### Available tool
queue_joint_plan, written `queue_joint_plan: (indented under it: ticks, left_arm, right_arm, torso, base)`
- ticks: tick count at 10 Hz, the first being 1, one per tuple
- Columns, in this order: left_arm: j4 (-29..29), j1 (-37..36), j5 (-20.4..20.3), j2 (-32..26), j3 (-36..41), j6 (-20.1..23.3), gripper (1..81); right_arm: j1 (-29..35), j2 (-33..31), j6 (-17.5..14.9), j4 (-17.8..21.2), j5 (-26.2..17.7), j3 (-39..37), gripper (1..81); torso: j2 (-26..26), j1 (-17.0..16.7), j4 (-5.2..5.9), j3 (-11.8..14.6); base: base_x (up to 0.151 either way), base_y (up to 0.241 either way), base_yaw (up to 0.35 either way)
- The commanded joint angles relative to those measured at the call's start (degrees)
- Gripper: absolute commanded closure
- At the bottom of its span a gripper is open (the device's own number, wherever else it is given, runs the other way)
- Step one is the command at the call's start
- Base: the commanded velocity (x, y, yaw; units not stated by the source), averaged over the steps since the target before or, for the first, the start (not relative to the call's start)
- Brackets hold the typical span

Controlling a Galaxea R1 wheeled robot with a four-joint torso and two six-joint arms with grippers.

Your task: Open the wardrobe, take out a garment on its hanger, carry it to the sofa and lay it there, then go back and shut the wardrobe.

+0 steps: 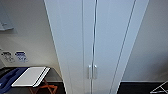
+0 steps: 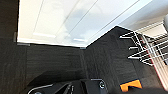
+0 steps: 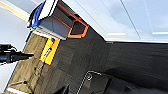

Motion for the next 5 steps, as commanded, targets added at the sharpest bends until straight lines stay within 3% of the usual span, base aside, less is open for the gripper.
queue_joint_plan:
  ticks: [1, 4, 5]
  left_arm:
    - [-2.26, -15.67, 8.13, -6.63, 6.24, -0.09, 1.0]
    - [-5.7, -26.47, 11.32, -6.72, 6.24, -0.18, 1.0]
    - [-8.15, -29.99, 14.04, -6.19, 5.71, -0.17, 1.0]
  right_arm:
    - [15.05, -5.87, 3.18, 1.65, -1.19, 6.89, 1.0]
    - [23.84, -6.22, 7.14, 1.74, -1.45, 7.34, 1.0]
    - [26.65, -6.13, 8.98, 1.74, -1.89, 7.07, 1.0]
  torso:
    - [0.0, 0.0, 0.0, 0.0]
    - [0.05, 0.02, 0.0, -0.05]
    - [0.07, 0.05, 0.0, -0.06]
  base:
    - [0.0, 0.0, 0.0]
    - [0.0, 0.0, 0.0]
    - [0.0, 0.0, 0.0]
